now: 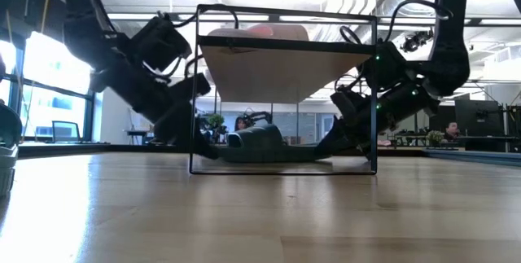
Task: Pick and place slides into the shelf
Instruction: Put the green slide under the shelf
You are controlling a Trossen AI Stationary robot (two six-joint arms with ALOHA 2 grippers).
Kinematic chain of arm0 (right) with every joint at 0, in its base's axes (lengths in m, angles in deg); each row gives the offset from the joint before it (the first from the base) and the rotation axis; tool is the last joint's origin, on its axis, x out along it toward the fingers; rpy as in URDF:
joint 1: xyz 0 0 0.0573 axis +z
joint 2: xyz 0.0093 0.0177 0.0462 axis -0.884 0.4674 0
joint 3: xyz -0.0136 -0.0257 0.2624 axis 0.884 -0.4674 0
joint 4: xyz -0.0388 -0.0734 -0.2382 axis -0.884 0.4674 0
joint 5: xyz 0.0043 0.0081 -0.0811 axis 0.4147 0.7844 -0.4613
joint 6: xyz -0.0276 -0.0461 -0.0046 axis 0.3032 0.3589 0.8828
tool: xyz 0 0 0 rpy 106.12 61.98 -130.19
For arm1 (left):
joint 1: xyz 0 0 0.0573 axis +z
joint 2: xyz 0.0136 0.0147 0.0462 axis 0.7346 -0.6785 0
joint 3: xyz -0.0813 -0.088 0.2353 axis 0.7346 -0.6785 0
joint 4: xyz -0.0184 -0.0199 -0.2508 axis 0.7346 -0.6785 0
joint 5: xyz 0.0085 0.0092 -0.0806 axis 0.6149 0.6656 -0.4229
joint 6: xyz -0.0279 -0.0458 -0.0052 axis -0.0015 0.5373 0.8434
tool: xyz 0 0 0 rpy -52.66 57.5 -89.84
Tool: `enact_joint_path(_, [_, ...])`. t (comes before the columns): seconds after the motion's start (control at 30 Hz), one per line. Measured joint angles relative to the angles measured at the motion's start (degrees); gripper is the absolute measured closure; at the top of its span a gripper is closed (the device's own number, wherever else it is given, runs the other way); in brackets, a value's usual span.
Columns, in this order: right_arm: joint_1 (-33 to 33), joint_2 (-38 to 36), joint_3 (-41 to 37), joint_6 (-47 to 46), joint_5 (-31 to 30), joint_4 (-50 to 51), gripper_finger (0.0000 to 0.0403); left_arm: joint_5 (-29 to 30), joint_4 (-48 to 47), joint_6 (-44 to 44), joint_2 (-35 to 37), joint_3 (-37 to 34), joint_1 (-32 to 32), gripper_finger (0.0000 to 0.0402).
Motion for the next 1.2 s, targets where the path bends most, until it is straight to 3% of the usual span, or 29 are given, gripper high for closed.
enact_joint_path(0.17, [0.0, 0.04, 1.44, 0.82, 0.57, 2.11, 0.0403, 1.61, 0.17, 0.46, -0.33, 0.02, 0.0, 0.0401])
enact_joint_path(0.47, [0.0, 0.07, 1.77, 1.52, 1.53, 2.7, 0.0403, 9.75, -1.63, 3.17, -0.33, 0.02, 0.02, 0.0402])
enact_joint_path(1.2, [0.0, -0.02, 1.81, 1.65, 2.52, 2.75, 0.0403, 16.23, -3.09, 9.05, -0.33, 0.0, 0.0, 0.0401])
